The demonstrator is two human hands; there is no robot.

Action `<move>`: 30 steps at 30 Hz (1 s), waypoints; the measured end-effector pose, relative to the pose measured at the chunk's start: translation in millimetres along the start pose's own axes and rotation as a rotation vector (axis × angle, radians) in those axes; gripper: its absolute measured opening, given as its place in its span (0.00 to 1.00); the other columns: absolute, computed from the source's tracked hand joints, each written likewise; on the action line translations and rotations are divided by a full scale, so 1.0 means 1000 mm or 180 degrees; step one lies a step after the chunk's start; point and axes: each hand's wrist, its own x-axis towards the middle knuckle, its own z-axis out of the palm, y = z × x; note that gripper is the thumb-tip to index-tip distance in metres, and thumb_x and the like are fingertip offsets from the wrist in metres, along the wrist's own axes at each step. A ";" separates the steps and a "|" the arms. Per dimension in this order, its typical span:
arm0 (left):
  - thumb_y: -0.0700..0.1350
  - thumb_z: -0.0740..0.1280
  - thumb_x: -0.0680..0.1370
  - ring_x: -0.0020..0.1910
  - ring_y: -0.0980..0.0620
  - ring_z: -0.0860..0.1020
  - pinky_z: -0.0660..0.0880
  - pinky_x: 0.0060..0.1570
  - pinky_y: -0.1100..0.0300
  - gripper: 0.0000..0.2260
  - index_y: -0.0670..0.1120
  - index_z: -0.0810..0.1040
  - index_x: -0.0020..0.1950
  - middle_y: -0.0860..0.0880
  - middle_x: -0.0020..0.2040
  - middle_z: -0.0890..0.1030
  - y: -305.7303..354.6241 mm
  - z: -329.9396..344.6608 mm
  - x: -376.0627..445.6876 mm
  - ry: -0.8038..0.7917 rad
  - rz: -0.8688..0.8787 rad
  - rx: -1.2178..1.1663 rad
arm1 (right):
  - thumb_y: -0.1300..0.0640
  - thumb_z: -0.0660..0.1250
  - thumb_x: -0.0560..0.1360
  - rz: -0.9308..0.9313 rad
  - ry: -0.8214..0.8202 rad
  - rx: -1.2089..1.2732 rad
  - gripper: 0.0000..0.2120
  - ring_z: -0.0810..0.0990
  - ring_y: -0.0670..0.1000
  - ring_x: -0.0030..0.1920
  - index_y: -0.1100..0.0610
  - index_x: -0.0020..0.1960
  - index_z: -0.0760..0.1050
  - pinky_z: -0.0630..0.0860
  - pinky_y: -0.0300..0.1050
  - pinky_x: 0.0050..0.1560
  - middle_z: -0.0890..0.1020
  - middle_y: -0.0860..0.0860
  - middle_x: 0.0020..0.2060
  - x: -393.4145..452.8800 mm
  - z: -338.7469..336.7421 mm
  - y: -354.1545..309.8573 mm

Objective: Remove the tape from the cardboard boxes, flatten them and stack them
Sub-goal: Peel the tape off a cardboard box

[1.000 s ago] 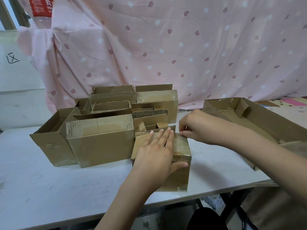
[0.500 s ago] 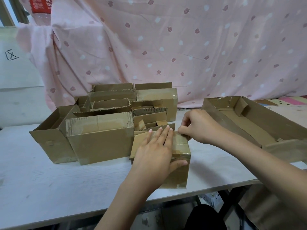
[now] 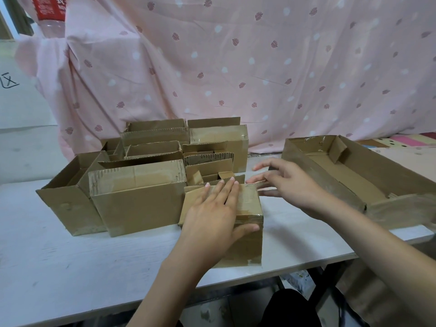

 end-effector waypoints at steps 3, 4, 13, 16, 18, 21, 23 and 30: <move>0.72 0.44 0.73 0.80 0.55 0.43 0.37 0.75 0.56 0.44 0.47 0.42 0.81 0.51 0.82 0.43 -0.002 0.000 0.002 0.0052 0.0032 -0.0011 | 0.74 0.56 0.79 -0.0194 -0.0266 -0.0411 0.17 0.85 0.50 0.50 0.61 0.55 0.80 0.81 0.39 0.53 0.86 0.56 0.49 -0.004 -0.006 0.004; 0.73 0.45 0.73 0.80 0.55 0.43 0.36 0.75 0.57 0.44 0.48 0.42 0.81 0.52 0.82 0.43 -0.003 0.000 0.002 0.0071 0.0042 -0.0022 | 0.72 0.60 0.78 -0.0260 -0.0231 -0.0662 0.15 0.85 0.49 0.50 0.60 0.55 0.82 0.80 0.38 0.54 0.86 0.54 0.48 -0.005 -0.006 0.005; 0.73 0.45 0.73 0.79 0.56 0.41 0.37 0.77 0.56 0.45 0.49 0.40 0.81 0.53 0.81 0.41 -0.001 -0.001 -0.003 0.0041 -0.0028 -0.0111 | 0.63 0.73 0.75 -0.0452 0.0500 -0.1216 0.05 0.86 0.42 0.39 0.55 0.44 0.87 0.80 0.36 0.47 0.87 0.47 0.37 -0.010 -0.006 0.010; 0.73 0.46 0.74 0.79 0.56 0.41 0.37 0.77 0.57 0.44 0.48 0.39 0.81 0.53 0.81 0.41 0.000 -0.002 -0.004 0.0024 -0.0087 -0.0119 | 0.62 0.73 0.75 -0.0602 0.0588 -0.1428 0.05 0.84 0.39 0.38 0.55 0.44 0.87 0.75 0.28 0.42 0.86 0.45 0.35 -0.017 -0.006 0.010; 0.73 0.48 0.75 0.79 0.57 0.41 0.37 0.76 0.57 0.43 0.49 0.39 0.81 0.54 0.81 0.41 0.000 -0.002 -0.004 0.0036 -0.0111 -0.0141 | 0.61 0.74 0.75 -0.0680 0.0653 -0.1566 0.04 0.83 0.39 0.38 0.54 0.45 0.87 0.72 0.25 0.41 0.86 0.45 0.34 -0.022 -0.007 0.009; 0.72 0.48 0.75 0.79 0.57 0.41 0.38 0.76 0.57 0.43 0.49 0.40 0.81 0.54 0.81 0.41 0.000 -0.002 -0.003 0.0033 -0.0103 -0.0112 | 0.60 0.73 0.76 -0.0747 0.0687 -0.1696 0.05 0.82 0.39 0.40 0.53 0.45 0.87 0.71 0.26 0.40 0.86 0.44 0.34 -0.029 -0.010 0.006; 0.72 0.49 0.75 0.79 0.56 0.41 0.38 0.76 0.57 0.43 0.49 0.40 0.81 0.54 0.81 0.41 0.000 -0.002 -0.001 0.0006 -0.0101 -0.0119 | 0.59 0.73 0.76 -0.0777 0.0681 -0.1797 0.05 0.81 0.39 0.41 0.53 0.46 0.87 0.71 0.26 0.41 0.85 0.43 0.34 -0.035 -0.011 0.002; 0.72 0.49 0.75 0.80 0.56 0.42 0.38 0.76 0.57 0.43 0.49 0.41 0.81 0.54 0.81 0.42 0.000 -0.002 0.000 -0.0007 -0.0118 -0.0134 | 0.59 0.71 0.77 -0.0970 0.0594 -0.2105 0.05 0.78 0.34 0.48 0.54 0.48 0.87 0.70 0.22 0.44 0.83 0.39 0.36 -0.052 -0.011 0.000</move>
